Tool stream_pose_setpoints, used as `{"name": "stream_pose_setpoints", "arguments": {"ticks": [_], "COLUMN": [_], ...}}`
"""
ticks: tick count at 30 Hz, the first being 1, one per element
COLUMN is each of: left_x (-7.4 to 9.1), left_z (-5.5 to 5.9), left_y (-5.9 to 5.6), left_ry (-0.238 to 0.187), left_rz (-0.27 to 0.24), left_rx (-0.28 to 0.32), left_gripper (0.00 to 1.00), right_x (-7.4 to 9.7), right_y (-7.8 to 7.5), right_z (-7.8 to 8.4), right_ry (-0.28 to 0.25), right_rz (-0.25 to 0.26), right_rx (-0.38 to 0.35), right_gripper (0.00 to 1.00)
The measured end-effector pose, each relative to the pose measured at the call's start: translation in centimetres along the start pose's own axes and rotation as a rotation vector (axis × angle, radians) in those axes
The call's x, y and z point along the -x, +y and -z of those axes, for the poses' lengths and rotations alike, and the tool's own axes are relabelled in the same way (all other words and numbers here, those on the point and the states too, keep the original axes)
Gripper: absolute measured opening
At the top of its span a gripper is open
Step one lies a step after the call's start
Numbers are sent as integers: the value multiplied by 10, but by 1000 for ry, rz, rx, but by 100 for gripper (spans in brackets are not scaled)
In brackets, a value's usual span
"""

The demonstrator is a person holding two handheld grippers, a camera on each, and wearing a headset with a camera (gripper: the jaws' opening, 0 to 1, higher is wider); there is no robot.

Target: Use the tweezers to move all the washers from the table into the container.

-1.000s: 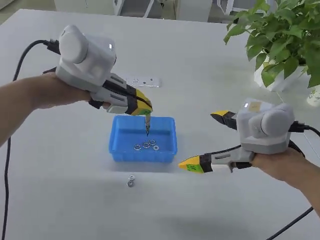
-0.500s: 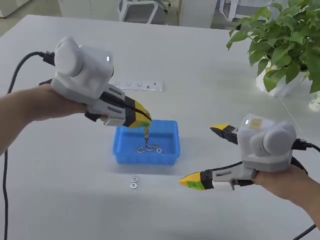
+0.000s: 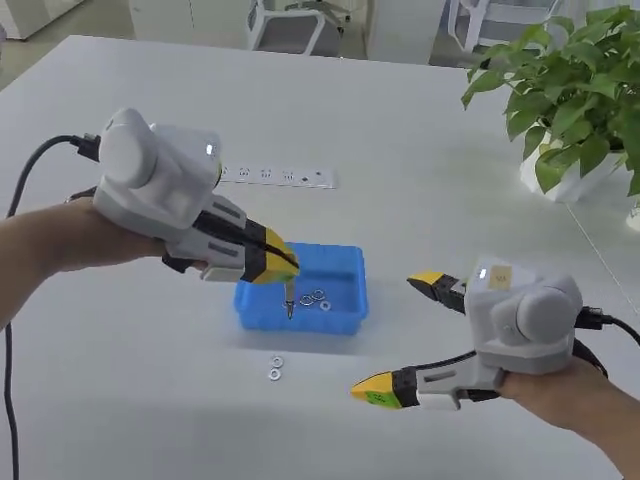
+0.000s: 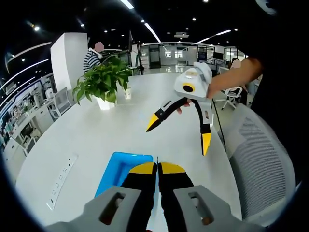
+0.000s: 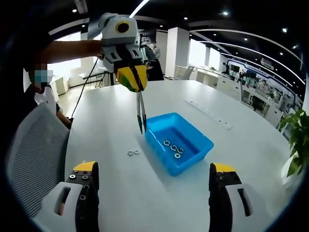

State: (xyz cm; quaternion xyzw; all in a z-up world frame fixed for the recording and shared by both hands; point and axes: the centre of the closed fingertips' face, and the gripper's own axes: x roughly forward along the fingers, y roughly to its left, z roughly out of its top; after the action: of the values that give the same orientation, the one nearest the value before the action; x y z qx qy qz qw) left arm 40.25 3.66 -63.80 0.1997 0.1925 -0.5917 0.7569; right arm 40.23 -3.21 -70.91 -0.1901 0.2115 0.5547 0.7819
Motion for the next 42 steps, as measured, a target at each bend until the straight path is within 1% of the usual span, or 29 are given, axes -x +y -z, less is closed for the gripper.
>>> {"name": "stream_pose_setpoints", "arguments": {"ticks": [4,6,12,16,24,35,42], "left_x": [1,1,1,1,-3,-11,-15], "left_z": [4,5,9,14,26,38,47], "left_y": [-3,-4,-9,-12,-18,-25,-28], "left_ry": [2,-4,-16,-17,-14,-14,-4], "left_rz": [0,2,2,7,17,29,36], "left_rx": [3,-3,7,6,20,49,59], "left_gripper": [5,5,5,5,5,5,5], "right_x": [-4,-6,-14,-19,-34,-46,-48], "right_y": [8,11,21,26,38,48,49], "right_z": [0,-1,2,1,0,-4,-2], "right_ry": [-1,-10,-6,-9,-11,-15,-14], "right_rz": [-24,-31,-56,-69,-114,-145,-148], "right_rx": [14,23,41,64,106,108,101], "right_gripper": [91,89,85,80,68,63,62]}}
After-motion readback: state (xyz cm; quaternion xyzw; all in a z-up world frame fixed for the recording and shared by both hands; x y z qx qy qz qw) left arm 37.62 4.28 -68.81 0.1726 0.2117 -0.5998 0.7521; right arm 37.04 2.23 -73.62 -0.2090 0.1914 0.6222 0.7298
